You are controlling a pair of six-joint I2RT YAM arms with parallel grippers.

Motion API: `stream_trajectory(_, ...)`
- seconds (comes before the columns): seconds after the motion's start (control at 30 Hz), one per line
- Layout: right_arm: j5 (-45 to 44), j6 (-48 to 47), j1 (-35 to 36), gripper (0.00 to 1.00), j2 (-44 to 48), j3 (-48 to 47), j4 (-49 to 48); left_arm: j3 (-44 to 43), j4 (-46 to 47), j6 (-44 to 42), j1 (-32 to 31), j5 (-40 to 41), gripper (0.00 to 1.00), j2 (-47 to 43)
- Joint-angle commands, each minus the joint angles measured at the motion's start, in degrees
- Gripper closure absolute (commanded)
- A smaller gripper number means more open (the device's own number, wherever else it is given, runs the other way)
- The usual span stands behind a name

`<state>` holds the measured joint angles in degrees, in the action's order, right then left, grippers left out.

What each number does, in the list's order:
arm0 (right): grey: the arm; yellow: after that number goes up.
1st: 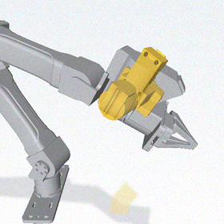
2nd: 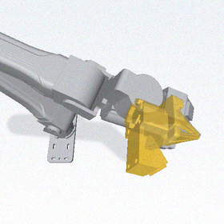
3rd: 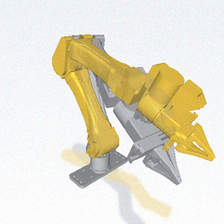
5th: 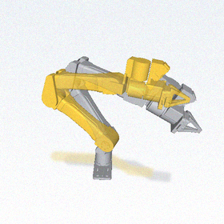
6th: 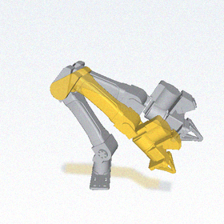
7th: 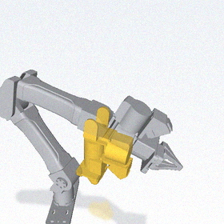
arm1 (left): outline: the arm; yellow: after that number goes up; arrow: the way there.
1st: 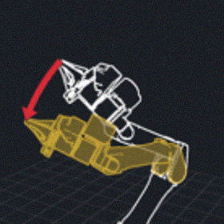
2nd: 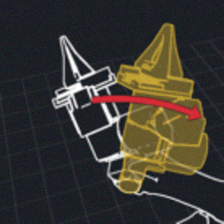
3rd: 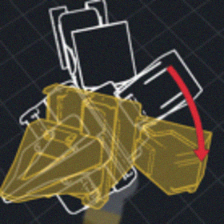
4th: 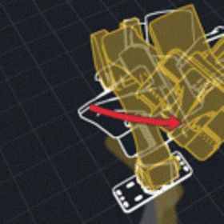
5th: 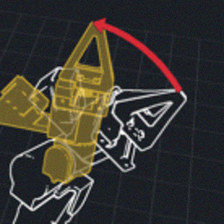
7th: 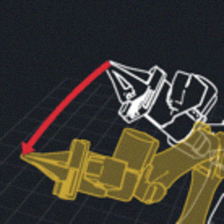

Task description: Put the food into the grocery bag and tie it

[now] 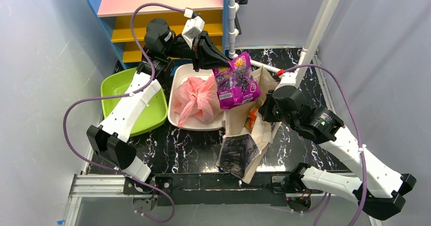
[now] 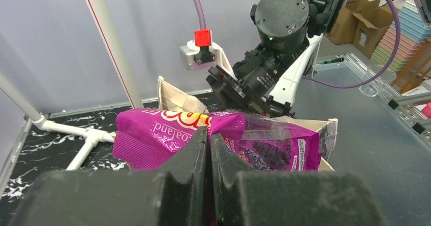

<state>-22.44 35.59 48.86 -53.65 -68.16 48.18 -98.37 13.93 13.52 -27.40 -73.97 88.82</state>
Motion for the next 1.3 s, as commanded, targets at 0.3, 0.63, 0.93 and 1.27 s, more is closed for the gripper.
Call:
stream_trajectory(0.3, -1.8, -3.0, 0.1, 0.99, 2.3, -2.7, -4.6, 10.9, 1.6, -3.0, -2.2, 5.7, 1.0, -5.9)
stream_trajectory(0.63, -3.2, -4.6, 0.1, 0.99, 3.1, -2.7, -5.1, 15.6, -13.3, -16.7, -7.6, 12.5, 1.0, -9.2)
stream_trajectory(0.93, -5.4, -6.8, 0.1, 0.99, 4.8, -2.1, -5.9, 15.8, -31.9, -27.8, -14.7, 19.4, 1.0, -10.7)
stream_trajectory(1.27, -6.1, -8.3, 0.1, 0.99, 4.5, -1.4, -6.8, 19.3, -40.3, -31.0, -21.0, 25.2, 1.0, -13.0)
